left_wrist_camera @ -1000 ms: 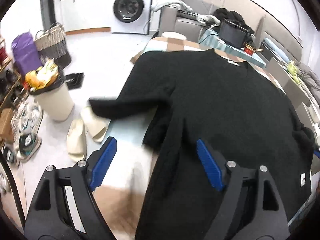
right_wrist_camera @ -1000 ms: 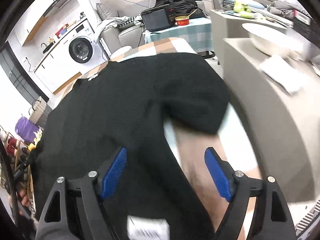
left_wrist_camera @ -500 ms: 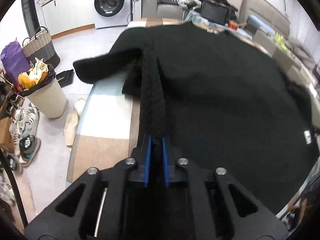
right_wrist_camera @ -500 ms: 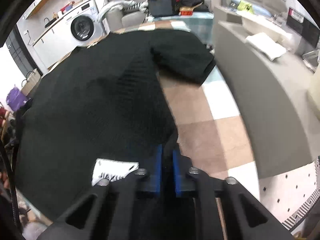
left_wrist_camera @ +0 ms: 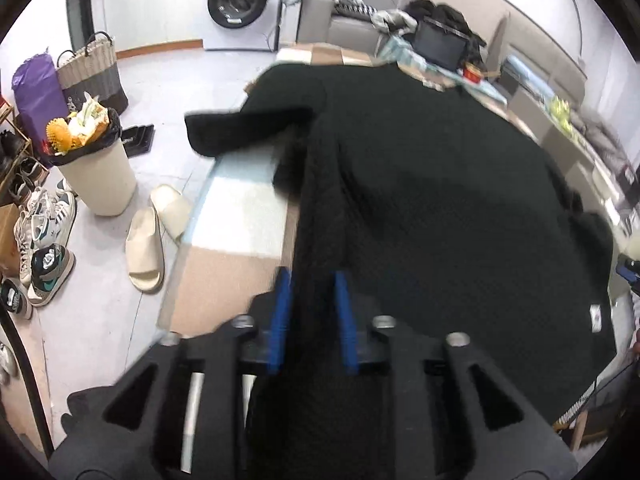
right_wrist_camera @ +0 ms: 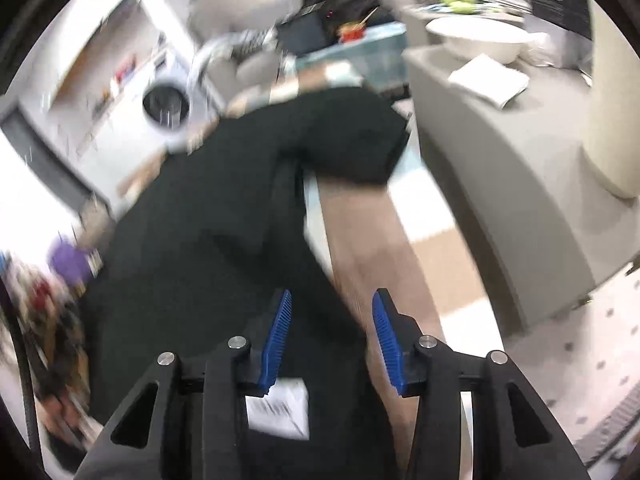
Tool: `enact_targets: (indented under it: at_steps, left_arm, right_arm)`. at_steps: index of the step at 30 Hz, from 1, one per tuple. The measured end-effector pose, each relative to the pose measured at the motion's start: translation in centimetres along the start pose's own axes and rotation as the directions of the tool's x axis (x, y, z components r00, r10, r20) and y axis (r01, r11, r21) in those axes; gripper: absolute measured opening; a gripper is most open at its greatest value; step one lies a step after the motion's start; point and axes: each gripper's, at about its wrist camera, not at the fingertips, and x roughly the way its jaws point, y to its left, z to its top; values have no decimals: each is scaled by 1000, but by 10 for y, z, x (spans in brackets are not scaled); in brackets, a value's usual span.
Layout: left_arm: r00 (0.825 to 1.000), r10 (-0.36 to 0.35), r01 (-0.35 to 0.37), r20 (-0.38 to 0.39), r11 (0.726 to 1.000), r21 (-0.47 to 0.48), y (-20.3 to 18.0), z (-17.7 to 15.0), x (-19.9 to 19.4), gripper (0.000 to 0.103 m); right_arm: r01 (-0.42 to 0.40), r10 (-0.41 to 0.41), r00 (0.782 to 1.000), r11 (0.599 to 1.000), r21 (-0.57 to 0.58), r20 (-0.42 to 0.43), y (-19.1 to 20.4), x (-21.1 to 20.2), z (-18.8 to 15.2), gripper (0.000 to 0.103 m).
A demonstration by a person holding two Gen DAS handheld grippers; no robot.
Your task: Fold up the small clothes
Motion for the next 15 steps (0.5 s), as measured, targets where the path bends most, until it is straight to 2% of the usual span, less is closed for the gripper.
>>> enact_targets:
  at_steps: [1, 3, 7, 12, 14, 15]
  left_arm:
    - [1000, 3, -3, 15, 1000, -6, 1, 5, -2, 56]
    - [999, 6, -5, 50, 1000, -24, 2, 17, -3, 73]
    - [998, -5, 9, 56, 997, -71, 4, 43, 8, 74]
    - [997, -3, 10, 71, 996, -91, -2, 70, 20, 74]
    - [998, -1, 7, 69, 997, -83, -5, 76, 25, 74]
    - [998, -1, 6, 67, 997, -76, -7, 79, 28, 74]
  right_arm:
    - [16, -17, 999, 999, 37, 36, -4, 3, 11, 44]
    - [29, -35, 997, 996, 80, 71, -9, 18, 33, 44]
    - [81, -83, 996, 993, 87, 20, -14, 68, 67, 44]
    - [156, -155, 987, 987, 34, -38, -9, 112, 83, 43]
    - [189, -189, 982, 982, -3, -30, -5, 120, 85, 41]
    - [203, -204, 978, 979, -23, -33, -3, 123, 85, 30]
